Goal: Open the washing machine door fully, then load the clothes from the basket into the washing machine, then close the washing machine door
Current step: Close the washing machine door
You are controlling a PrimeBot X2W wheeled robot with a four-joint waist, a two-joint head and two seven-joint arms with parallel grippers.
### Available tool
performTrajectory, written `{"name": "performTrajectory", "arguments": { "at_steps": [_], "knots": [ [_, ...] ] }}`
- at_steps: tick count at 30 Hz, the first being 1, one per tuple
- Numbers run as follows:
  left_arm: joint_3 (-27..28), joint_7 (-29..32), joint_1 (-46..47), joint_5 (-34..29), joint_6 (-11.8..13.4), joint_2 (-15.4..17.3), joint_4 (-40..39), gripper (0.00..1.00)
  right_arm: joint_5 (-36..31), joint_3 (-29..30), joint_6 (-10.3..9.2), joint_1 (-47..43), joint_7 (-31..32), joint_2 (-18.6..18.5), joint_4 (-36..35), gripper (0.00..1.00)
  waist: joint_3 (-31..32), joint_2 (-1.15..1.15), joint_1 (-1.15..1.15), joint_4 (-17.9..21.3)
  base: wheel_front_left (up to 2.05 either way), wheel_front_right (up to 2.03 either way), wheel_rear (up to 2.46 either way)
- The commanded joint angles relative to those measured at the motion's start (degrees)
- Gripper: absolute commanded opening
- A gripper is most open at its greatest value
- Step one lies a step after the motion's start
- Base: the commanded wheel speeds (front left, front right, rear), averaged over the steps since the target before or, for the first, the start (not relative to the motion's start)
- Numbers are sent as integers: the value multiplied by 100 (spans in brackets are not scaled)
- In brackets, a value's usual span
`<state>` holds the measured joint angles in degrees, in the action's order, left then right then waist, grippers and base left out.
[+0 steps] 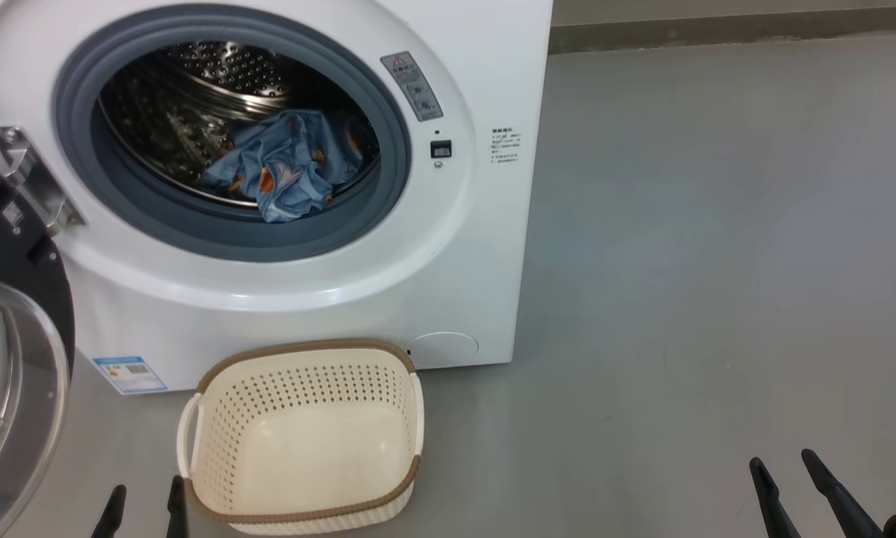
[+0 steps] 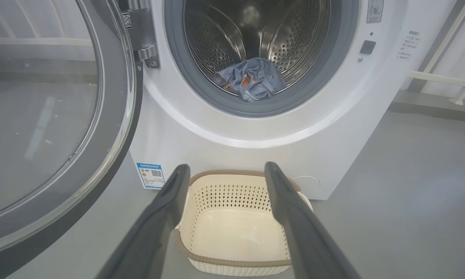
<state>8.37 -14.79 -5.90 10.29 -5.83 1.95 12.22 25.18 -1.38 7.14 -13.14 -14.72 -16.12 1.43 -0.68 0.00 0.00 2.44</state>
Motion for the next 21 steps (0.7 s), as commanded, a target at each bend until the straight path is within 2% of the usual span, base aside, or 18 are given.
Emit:
{"name": "performTrajectory", "arguments": {
  "at_steps": [1, 12, 21],
  "knots": [
    [177, -21, 98, -79, -7, 93, -169, 100, -63, -107, 35, 29, -28, -116, -142, 100, 5, 0, 0, -7, -106, 106, 0],
    [148, -21, 95, -85, -5, 93, -235, 100, -74, -98, 35, 23, -28, -86, -136, 100, 58, 0, 0, -116, -32, 32, 0],
    [156, -21, 68, 58, 106, 93, -269, 100, -46, -269, 35, 127, -28, -135, -147, 100, 76, 0, 0, -528, 0, 0, 0]
  ]
}}
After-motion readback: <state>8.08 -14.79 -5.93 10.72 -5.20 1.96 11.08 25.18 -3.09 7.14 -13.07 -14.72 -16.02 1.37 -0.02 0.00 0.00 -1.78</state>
